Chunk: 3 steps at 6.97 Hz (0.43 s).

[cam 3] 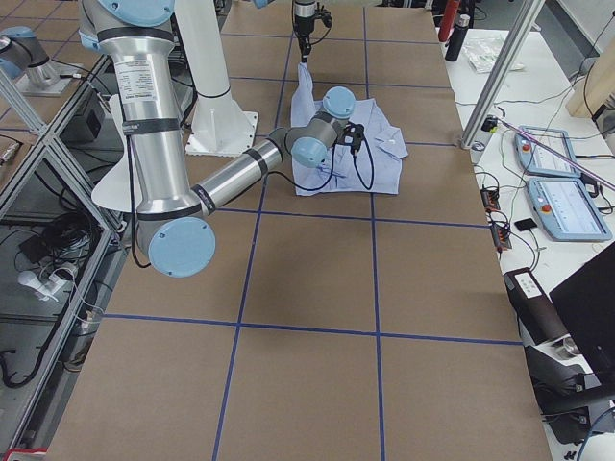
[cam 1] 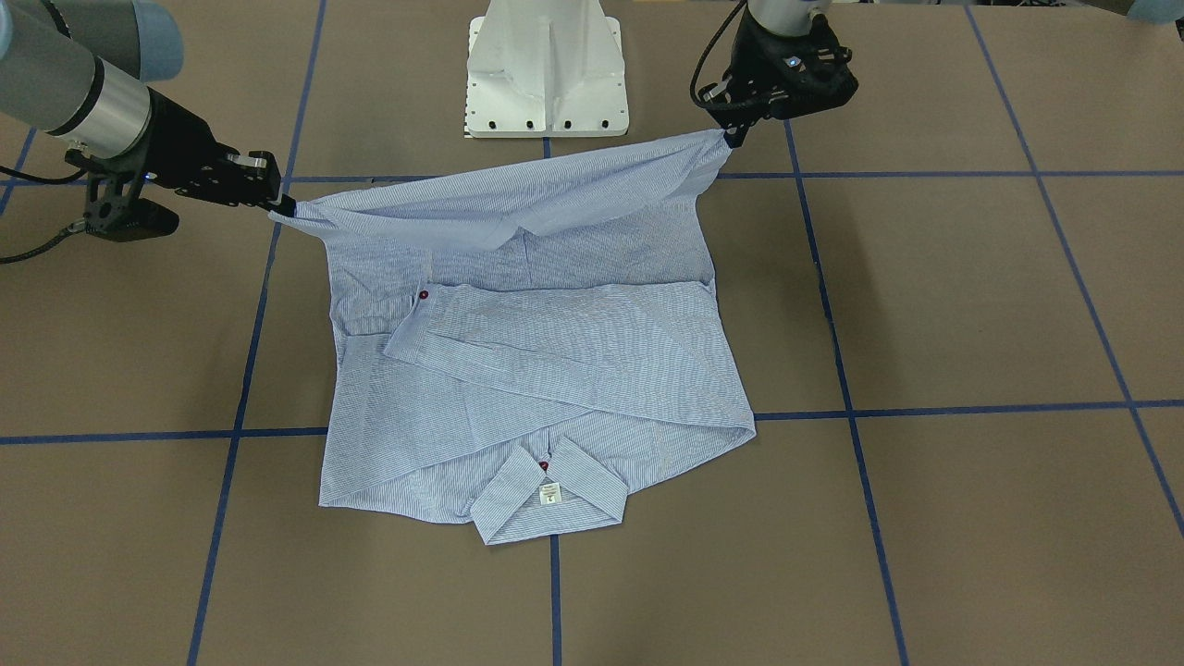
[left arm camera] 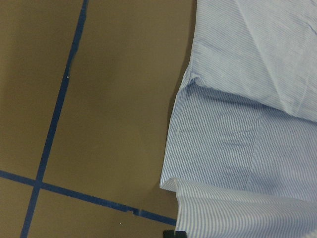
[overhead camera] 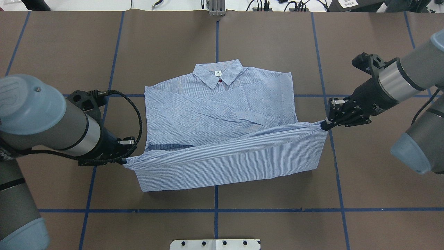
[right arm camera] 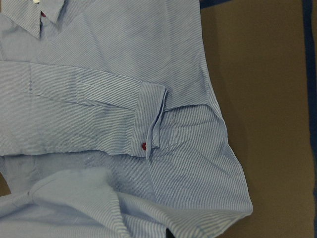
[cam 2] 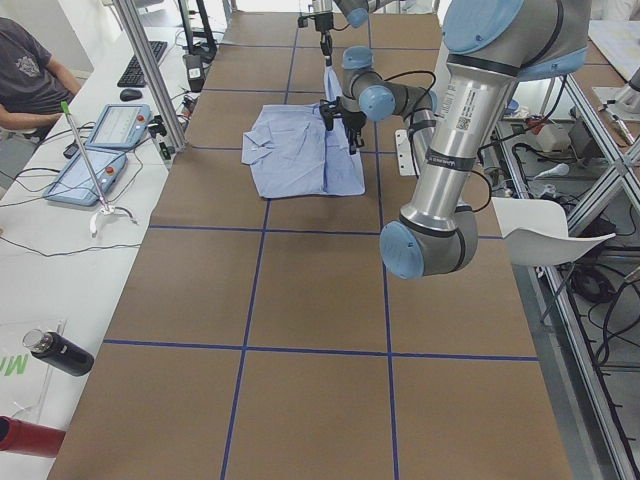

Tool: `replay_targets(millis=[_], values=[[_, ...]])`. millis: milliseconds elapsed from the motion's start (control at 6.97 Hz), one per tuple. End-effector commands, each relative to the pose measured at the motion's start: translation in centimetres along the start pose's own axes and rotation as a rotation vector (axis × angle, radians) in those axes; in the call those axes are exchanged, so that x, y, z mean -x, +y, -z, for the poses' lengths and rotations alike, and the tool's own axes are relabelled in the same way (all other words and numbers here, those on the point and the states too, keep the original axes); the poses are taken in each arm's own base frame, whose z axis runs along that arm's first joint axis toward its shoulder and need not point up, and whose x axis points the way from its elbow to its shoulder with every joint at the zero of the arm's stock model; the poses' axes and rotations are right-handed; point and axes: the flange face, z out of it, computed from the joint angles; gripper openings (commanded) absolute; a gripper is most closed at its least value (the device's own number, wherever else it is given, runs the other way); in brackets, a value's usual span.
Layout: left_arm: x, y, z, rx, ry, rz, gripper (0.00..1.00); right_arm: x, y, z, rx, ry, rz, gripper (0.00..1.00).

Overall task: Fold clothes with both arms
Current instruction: 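Carry the hem with both grippers toward the collar, folding the shirt in half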

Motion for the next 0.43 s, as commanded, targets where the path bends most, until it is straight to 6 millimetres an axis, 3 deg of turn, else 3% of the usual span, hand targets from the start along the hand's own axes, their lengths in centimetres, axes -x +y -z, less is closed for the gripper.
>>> replay_targets(millis=[0, 287], values=[[-3.2, -3.3, -0.8, -0.034, 0.020, 0.023, 0.00, 4.6, -4.2, -0.2, -0.031, -0.022, 0.021, 0.00], [-2.8, -6.5, -0.1, -0.076, 0.039, 0.038, 0.00, 4.5, -7.6, 1.2, -0.079, -0.018, -0.004, 0.00]])
